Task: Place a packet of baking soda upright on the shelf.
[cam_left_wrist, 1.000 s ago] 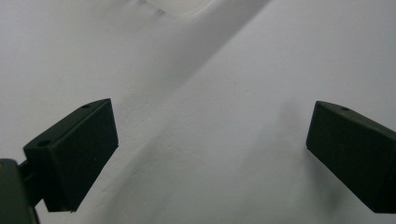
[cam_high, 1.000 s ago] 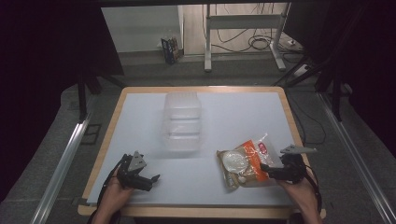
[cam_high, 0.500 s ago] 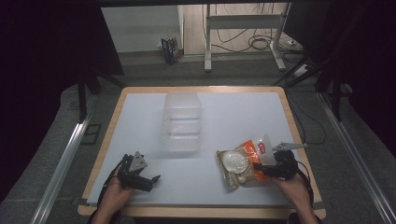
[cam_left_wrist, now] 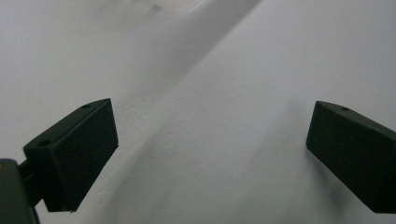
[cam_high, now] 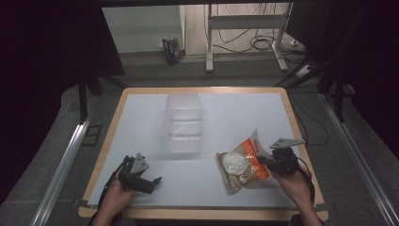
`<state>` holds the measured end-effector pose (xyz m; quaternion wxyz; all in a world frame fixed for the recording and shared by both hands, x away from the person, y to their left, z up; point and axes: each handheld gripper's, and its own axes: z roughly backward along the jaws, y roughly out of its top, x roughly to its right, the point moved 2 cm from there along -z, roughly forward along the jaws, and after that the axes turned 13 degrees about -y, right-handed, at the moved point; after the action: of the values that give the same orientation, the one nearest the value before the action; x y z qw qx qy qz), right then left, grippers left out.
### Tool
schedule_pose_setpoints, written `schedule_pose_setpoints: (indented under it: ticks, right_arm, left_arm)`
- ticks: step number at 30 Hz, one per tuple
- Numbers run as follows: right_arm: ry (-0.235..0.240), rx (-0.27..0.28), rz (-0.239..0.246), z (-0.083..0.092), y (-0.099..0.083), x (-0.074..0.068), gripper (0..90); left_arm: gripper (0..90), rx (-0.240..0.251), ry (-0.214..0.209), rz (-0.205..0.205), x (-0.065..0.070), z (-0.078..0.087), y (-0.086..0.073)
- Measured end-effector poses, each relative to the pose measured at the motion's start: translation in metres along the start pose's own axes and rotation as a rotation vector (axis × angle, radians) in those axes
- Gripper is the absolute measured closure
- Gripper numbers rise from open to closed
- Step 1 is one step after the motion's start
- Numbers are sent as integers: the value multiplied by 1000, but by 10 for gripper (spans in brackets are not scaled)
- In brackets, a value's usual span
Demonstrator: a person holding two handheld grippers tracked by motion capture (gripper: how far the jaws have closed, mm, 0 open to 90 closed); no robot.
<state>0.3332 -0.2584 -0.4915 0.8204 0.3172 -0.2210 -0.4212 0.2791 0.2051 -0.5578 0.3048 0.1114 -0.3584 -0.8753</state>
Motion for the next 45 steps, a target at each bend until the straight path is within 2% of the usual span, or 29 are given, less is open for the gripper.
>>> schedule_pose_setpoints:
  ticks: [5, 10, 13, 14, 18, 25, 32, 45]
  right_arm:
    - [31, 22, -9, 6, 8, -1, 881]
    - [51, 44, 6, 13, 21, -6, 882]
    - [79, 56, 7, 16, 29, -10, 882]
    - [99, 60, 17, 19, 34, -13, 882]
    - [122, 63, 45, 24, 44, -20, 883]
    - [145, 62, 80, 30, 58, -30, 883]
    - [140, 68, 125, 34, 72, -37, 884]
    - [106, 98, 144, 32, 91, -34, 884]
  left_arm:
    - [20, -9, 3, -3, 0, 0, 0]
    - [20, -9, 6, -4, 0, 0, 0]
    - [20, -9, 7, -3, 0, 0, 0]
    - [20, -8, 7, -3, 0, 0, 0]
    - [20, -9, 5, 1, 1, 1, 1]
    - [23, -5, 1, 18, 0, 2, 1]
    - [25, -9, -1, 18, 0, 2, 2]
    - [26, -7, 4, 16, 0, 2, 2]
